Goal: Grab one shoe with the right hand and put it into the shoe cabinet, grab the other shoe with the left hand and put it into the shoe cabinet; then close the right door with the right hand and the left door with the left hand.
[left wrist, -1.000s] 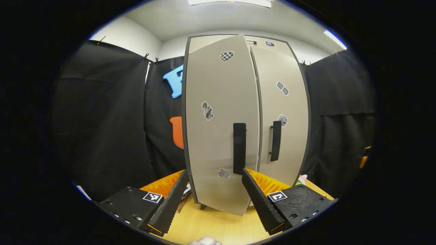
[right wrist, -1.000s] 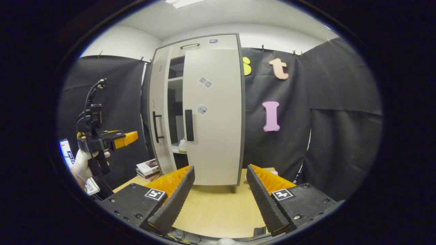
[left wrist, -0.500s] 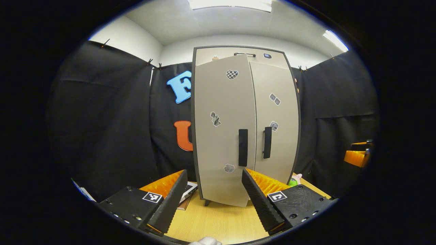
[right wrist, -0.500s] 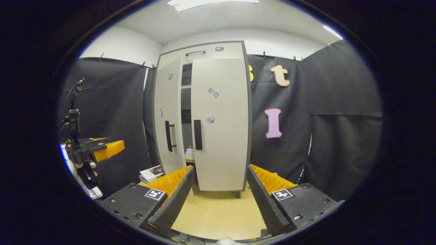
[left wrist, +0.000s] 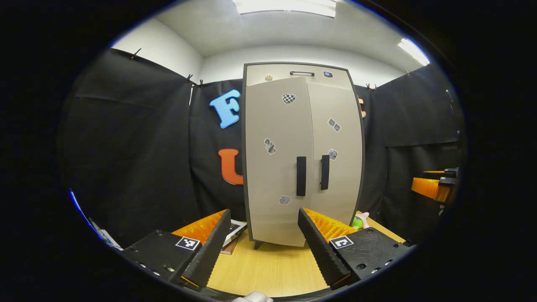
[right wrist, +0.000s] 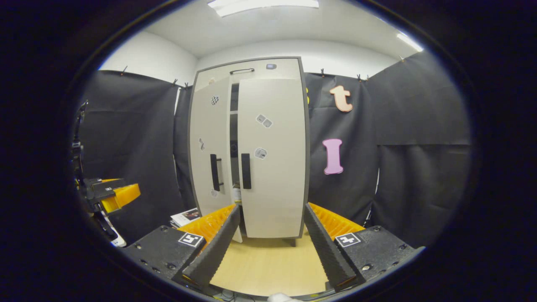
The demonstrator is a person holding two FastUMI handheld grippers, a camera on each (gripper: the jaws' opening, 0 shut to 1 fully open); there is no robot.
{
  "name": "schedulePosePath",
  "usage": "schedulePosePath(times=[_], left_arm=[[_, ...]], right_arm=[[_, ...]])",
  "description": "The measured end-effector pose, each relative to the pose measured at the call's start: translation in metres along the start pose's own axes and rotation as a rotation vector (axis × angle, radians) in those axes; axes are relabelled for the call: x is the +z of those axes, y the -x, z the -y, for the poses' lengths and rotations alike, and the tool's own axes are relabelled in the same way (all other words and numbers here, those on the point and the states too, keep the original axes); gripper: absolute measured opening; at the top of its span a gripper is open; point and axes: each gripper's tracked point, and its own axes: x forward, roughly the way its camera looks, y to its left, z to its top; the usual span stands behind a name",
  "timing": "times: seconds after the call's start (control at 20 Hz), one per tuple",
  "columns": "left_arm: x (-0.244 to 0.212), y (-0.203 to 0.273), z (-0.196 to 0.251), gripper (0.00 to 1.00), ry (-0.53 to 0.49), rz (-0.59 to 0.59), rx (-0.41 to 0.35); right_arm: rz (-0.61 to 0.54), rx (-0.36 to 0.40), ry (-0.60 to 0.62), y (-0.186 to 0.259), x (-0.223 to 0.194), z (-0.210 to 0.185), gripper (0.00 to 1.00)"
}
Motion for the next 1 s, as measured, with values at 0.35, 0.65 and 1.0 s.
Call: schedulePosePath(times=[0.35, 0.65, 1.0], left_arm=[[-0.005, 0.004, -0.001, 0.96, 0.020, -0.017, -0.016], [-0.001, 0.003, 0.001, 0.96, 0.027, -0.005, -0.033], [0.000, 0.005, 0.001, 0.96, 0.026, 0.001, -0.040]], right_arm=[[-0.012, -0.003, -0.004, 0.000, -0.007, -0.009, 0.99], [-0.008, -0.012, 0.005, -0.001, -0.005, -0.012, 0.99], [-0.002, -0.019, 0.006, 0.002, -0.004, -0.015, 0.99]])
